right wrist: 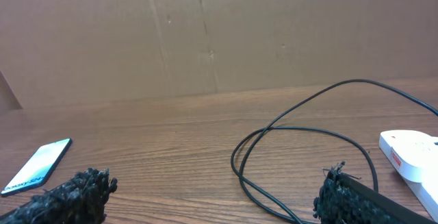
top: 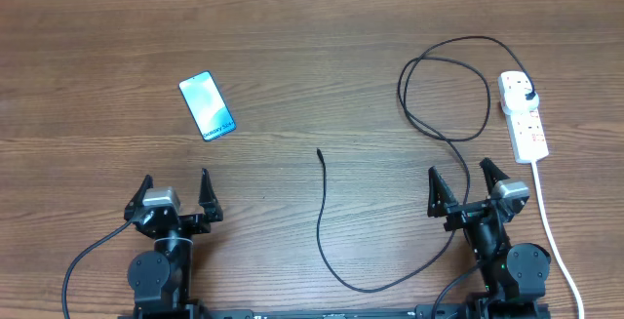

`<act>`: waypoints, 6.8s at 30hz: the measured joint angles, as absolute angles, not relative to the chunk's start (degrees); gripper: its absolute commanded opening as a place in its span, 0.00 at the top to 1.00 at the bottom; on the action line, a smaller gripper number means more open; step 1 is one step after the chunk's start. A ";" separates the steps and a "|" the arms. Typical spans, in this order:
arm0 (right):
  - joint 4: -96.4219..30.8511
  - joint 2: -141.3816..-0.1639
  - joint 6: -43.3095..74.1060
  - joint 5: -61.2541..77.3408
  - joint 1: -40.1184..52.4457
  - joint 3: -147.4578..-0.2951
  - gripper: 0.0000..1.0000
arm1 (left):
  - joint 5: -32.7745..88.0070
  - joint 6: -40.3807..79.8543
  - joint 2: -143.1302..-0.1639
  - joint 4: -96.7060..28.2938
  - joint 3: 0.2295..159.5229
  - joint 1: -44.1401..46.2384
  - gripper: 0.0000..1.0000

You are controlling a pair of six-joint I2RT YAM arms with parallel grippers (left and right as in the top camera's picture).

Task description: Plug charger to phone and switch on socket

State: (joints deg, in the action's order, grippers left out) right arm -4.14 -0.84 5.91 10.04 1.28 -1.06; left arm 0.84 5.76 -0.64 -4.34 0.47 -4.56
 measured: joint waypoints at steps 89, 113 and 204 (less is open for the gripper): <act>-4.16 -0.62 5.93 10.04 1.26 -1.06 0.00 | 6.46 5.34 -73.54 -43.13 65.32 -4.56 0.00; -4.16 -0.64 5.91 10.04 1.28 -1.06 0.00 | 2.76 17.04 -95.92 -60.58 82.83 -4.60 0.00; -4.19 -0.62 5.93 10.04 1.28 -1.06 0.00 | 1.30 32.64 -129.47 -56.25 102.80 -2.59 0.00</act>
